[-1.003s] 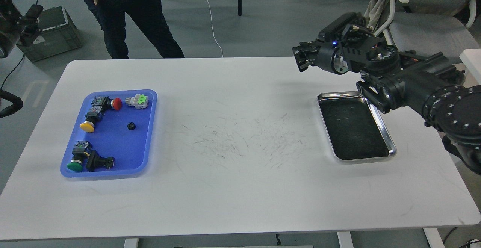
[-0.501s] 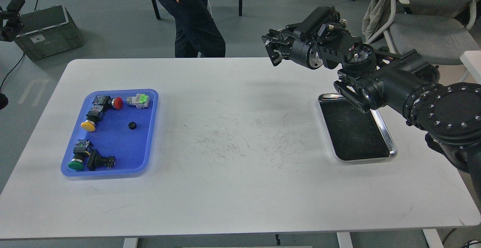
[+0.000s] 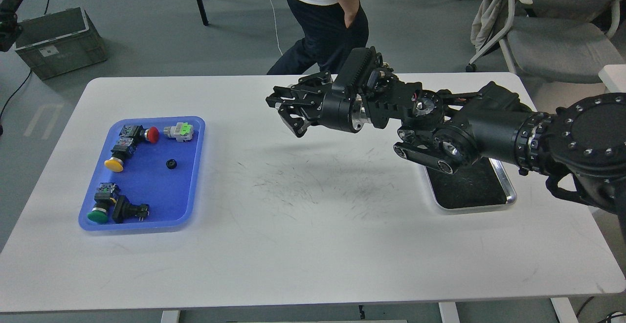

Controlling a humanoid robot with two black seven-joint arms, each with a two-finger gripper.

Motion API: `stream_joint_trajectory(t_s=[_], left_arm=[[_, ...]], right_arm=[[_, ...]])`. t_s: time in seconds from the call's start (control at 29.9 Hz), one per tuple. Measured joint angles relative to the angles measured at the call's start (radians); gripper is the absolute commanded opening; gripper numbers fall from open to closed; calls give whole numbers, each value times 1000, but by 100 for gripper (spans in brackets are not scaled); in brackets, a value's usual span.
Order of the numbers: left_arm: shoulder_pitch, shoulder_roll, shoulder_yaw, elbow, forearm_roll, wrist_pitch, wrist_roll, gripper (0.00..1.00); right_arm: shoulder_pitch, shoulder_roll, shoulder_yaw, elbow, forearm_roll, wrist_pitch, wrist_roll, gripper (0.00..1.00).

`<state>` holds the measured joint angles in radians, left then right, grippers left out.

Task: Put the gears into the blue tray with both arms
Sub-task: 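Carry the held black gear toward the table center with the right hand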

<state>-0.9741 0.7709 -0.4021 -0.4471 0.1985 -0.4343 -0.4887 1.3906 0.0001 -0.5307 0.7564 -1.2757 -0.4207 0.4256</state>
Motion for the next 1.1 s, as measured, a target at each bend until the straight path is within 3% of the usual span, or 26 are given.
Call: stream_joint_trajectory(t_s=[0.47, 1.1], left_arm=[[-5, 40, 1, -11, 1, -1, 0, 98], [-14, 100, 1, -60, 1, 0, 0, 98]], right_arm=[[-156, 0, 68, -23, -40, -38, 12, 1], [-347, 0, 101, -38, -45, -68, 63, 1]])
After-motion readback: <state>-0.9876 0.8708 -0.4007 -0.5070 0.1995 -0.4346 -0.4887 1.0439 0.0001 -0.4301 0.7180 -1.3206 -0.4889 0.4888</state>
